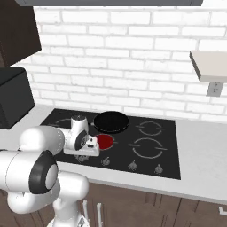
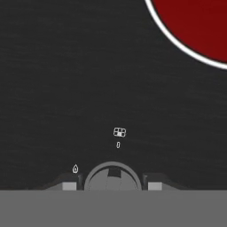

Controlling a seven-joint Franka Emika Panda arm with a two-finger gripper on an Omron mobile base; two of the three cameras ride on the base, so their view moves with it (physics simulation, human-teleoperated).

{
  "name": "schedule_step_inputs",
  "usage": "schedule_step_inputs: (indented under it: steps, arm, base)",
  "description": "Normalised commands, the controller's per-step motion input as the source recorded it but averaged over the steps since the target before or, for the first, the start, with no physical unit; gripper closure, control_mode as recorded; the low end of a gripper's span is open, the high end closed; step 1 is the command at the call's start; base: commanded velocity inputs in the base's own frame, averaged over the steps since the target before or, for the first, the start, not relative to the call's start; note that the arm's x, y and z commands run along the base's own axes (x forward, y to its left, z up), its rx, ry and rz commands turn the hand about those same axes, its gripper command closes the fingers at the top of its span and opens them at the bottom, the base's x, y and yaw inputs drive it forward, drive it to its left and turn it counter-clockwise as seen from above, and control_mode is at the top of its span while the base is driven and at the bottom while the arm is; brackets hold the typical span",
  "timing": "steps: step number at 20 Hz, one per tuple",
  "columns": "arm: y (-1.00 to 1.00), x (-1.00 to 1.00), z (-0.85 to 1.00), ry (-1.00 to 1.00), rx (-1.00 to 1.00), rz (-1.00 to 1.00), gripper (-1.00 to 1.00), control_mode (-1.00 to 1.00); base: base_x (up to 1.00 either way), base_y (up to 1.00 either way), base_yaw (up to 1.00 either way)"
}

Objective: Turn off the front center burner of the stove.

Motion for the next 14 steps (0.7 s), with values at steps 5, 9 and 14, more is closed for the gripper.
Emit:
schedule_step_inputs:
  steps: [5,9,14]
  arm:
    - [-0.04,-0.03,0.0,0.0,0.0,-0.1,1.0,-1.0]
    - [-0.12,-0.02,-0.03,0.0,0.04,-0.29,1.0,-1.0]
    - [-0.21,-0.07,-0.14,0.0,0.08,-0.46,1.0,-1.0]
  base:
    - [0.0,0.0,0.0]
    - [0.0,0.0,0.0]
    - [0.0,0.0,0.0]
